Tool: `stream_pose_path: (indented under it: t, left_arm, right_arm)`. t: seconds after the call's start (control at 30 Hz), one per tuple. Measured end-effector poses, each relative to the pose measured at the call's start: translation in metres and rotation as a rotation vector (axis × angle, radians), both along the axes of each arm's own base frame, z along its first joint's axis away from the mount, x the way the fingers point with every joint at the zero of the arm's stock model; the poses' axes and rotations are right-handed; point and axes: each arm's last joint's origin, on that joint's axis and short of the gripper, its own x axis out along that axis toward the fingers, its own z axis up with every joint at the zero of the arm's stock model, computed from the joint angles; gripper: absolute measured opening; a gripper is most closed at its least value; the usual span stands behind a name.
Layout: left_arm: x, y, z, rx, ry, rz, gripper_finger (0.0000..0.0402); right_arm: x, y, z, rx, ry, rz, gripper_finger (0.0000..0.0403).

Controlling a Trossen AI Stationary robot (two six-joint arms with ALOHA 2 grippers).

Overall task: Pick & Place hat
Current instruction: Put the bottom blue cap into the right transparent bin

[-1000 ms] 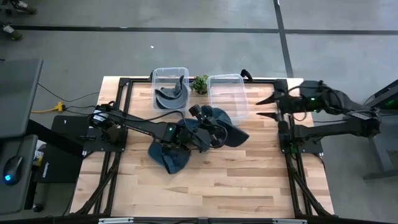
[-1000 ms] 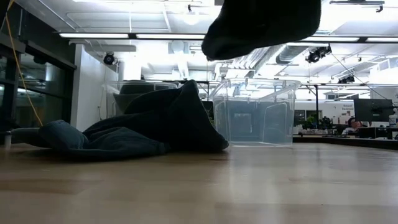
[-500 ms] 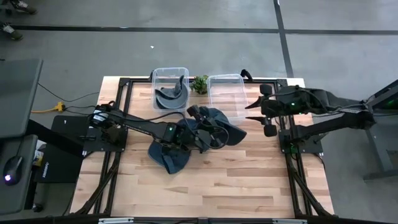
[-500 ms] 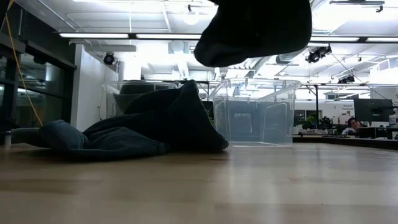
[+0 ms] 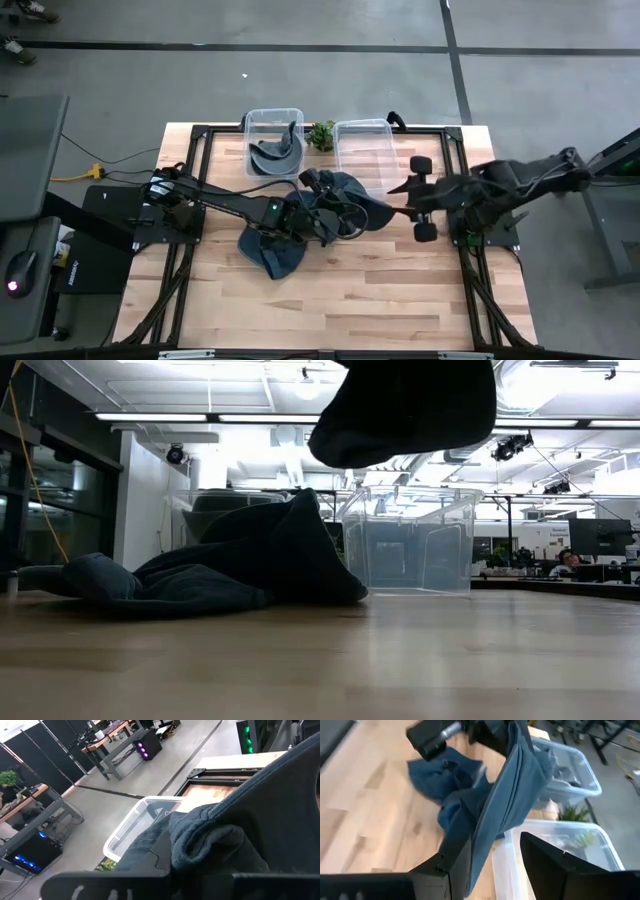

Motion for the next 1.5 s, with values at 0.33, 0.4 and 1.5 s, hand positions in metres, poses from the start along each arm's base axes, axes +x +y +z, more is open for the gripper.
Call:
stream_pose_path:
  t: [0.33, 0.4, 1.5]
  left_arm:
    - [-0.001, 0.000, -0.002, 0.006, 0.024, 0.001, 0.0000]
    - [-0.001, 0.000, -0.002, 0.008, 0.029, 0.001, 0.0000]
    - [-0.001, 0.000, -0.004, -0.008, 0.044, -0.024, 0.0000]
  right_arm:
    - [0.010, 0.023, -0.015, 0.037, 0.057, -0.072, 0.0180]
    - [0.009, 0.025, -0.018, 0.052, 0.074, -0.082, 0.0181]
    - [0.017, 0.027, -0.008, 0.106, -0.090, -0.044, 0.0181]
